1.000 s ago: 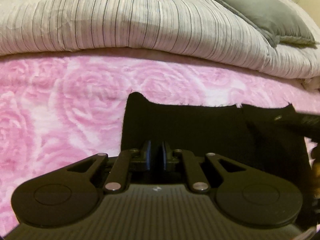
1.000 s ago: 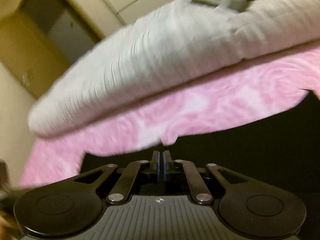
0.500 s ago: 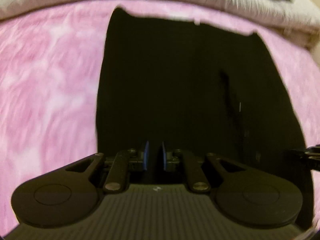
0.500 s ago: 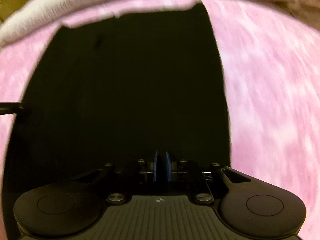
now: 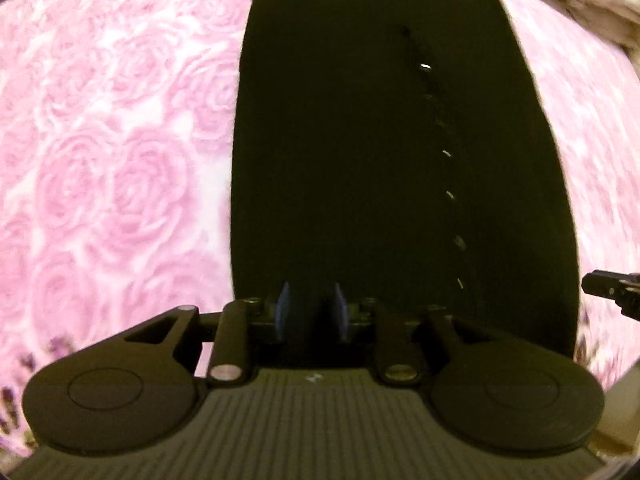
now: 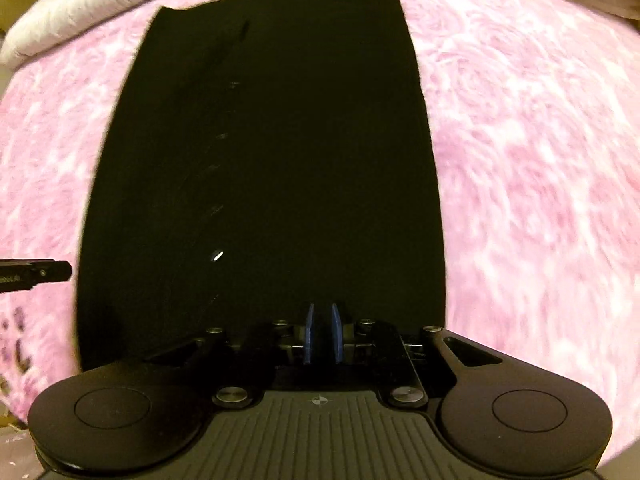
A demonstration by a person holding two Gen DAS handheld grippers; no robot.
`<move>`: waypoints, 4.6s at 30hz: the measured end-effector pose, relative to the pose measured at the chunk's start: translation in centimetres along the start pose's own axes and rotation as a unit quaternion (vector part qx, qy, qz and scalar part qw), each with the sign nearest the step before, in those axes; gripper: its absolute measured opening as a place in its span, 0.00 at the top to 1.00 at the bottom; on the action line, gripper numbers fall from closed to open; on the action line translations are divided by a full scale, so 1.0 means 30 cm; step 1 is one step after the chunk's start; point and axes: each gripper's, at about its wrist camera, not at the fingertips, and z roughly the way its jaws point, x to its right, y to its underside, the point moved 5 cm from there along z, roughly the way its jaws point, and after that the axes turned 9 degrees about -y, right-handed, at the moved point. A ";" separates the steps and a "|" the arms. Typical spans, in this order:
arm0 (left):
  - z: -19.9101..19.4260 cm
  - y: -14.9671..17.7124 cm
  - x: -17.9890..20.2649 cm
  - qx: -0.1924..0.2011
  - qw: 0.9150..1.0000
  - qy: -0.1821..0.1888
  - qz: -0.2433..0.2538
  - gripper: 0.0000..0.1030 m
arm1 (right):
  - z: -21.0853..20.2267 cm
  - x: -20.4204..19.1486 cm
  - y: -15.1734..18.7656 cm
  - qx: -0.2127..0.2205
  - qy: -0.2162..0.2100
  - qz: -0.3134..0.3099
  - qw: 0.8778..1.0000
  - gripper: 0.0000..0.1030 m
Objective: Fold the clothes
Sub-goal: 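Open both grippers to release the garment end, then withdraw both grippers back from the flat black garment, then reach both grippers to the garment hem and close on it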
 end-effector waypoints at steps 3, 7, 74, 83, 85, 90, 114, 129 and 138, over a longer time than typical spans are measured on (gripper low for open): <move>-0.129 0.054 0.004 0.023 0.999 0.001 0.025 0.78 | -0.096 -0.048 0.095 0.005 0.000 0.013 1.000 0.88; -0.288 0.127 0.004 0.054 0.998 -0.001 0.043 0.72 | -0.224 -0.111 0.198 0.022 -0.007 0.025 0.999 0.87; -0.686 0.851 0.314 0.108 0.991 -0.033 -0.075 0.61 | -0.642 0.029 0.673 0.038 -0.057 -0.111 0.991 0.53; -0.311 0.707 0.071 0.087 0.995 -0.006 -0.055 0.56 | -0.416 0.147 0.499 0.097 -0.040 0.026 0.994 0.53; -0.171 0.688 0.008 0.078 0.995 -0.017 -0.066 0.57 | -0.276 0.174 0.509 0.088 -0.033 0.038 0.995 0.53; 0.055 0.686 -0.076 0.096 0.991 0.013 -0.092 0.57 | -0.042 0.254 0.568 0.127 -0.028 0.060 0.990 0.53; 0.115 0.888 -0.116 0.173 0.934 0.223 -0.221 0.59 | -0.103 0.410 0.867 0.245 -0.241 0.168 0.924 0.53; 0.295 0.804 -0.171 0.167 0.880 0.380 -0.230 0.59 | 0.071 0.472 0.746 0.233 -0.301 0.224 0.897 0.53; 0.330 0.782 -0.132 0.147 0.859 0.428 -0.239 0.70 | 0.082 0.488 0.744 0.238 -0.336 0.247 0.877 0.53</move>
